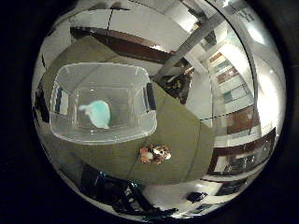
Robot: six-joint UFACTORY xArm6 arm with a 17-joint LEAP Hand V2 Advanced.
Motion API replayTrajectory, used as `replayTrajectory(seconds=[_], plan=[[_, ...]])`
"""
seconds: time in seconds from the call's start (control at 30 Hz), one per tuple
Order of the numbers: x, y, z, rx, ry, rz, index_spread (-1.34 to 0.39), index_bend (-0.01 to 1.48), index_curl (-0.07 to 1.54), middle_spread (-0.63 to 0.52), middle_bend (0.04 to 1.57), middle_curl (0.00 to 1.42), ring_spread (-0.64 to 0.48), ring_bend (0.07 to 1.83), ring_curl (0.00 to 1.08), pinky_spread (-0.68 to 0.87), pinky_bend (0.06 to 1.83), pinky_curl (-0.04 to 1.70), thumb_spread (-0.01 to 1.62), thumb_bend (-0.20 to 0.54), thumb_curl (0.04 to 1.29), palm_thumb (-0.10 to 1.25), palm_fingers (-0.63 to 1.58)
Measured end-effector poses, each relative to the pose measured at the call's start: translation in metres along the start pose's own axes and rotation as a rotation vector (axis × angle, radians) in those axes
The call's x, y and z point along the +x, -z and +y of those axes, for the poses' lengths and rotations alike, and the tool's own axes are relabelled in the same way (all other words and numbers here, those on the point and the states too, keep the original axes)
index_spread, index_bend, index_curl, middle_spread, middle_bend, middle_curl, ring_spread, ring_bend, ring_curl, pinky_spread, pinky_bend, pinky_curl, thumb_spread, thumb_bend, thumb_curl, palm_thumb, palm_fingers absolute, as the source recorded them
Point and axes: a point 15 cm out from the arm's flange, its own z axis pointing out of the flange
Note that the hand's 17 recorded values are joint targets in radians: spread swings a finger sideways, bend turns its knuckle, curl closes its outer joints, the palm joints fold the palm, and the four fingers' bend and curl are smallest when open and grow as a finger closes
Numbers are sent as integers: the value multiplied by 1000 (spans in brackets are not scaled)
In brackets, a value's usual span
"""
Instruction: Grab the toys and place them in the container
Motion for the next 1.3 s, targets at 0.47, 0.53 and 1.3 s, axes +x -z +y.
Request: replayTrajectory(seconds=[0.47,0.53,1.3], plan=[[70,39,42,-50,-90,60,-417,182,361,-61,259,343,74,415,235,391,531,161,1099,-25,321,545,303],[89,49,55,-71,-112,73,-409,179,353,-59,248,343,73,405,231,392,532,139,1098,-27,317,531,311],[222,55,296,-302,-271,125,-360,176,321,-18,209,348,130,329,214,375,512,21,1095,-22,290,493,318]])
